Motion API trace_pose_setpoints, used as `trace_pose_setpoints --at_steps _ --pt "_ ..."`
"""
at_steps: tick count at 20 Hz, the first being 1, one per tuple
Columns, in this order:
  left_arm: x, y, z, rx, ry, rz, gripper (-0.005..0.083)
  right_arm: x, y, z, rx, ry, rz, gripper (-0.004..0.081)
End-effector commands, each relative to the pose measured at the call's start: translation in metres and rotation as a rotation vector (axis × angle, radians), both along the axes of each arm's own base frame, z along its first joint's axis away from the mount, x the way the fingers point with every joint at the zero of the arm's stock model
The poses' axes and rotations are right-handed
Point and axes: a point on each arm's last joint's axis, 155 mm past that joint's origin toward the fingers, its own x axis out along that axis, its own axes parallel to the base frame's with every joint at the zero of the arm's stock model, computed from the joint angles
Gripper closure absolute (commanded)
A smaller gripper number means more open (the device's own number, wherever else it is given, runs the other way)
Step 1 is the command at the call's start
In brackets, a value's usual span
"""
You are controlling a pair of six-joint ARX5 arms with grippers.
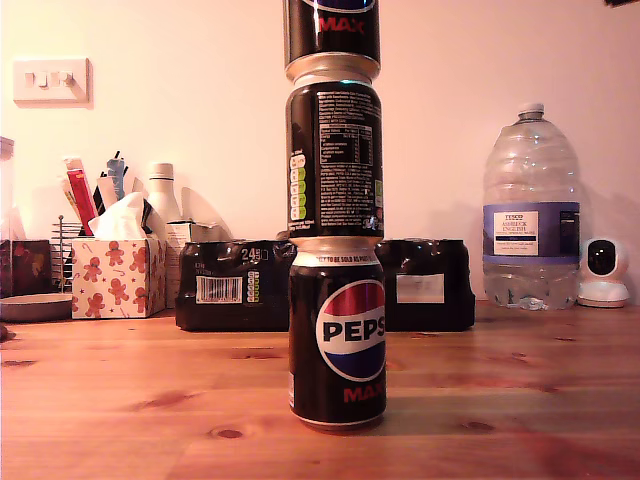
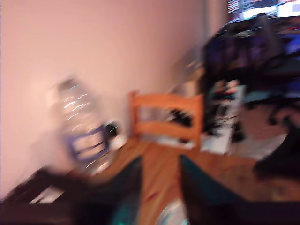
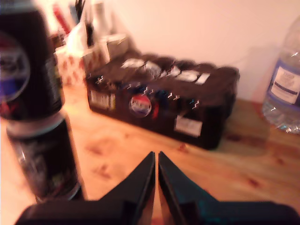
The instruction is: Stack up the Pepsi cans on top of each other
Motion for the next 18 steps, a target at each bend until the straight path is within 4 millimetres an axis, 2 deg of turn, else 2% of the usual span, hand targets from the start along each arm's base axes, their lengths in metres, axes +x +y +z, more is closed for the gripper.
trace_pose_setpoints --at_steps 1,3,8,13,18 --pt "0.003 0.014 0.000 0.010 0.002 0.036 0.0786 0.006 -0.008 0.003 0.009 -0.019 -0.030 0.0780" --pt "0.010 0.032 -0.003 0.017 0.002 0.084 0.0786 0.013 -0.017 0.004 0.029 -0.046 -0.061 0.0780" --pt "0.021 0.073 -0.018 0.030 0.029 0.206 0.0789 0.026 -0.034 -0.012 0.090 -0.054 -0.113 0.0780" --pt "0.028 0.113 -0.055 0.021 0.051 0.357 0.0793 0.023 -0.049 -0.020 0.097 -0.072 -0.164 0.0780" --pt "0.023 0.140 -0.092 -0.097 0.075 0.495 0.0793 0.010 -0.060 -0.020 0.143 -0.140 -0.202 0.0780"
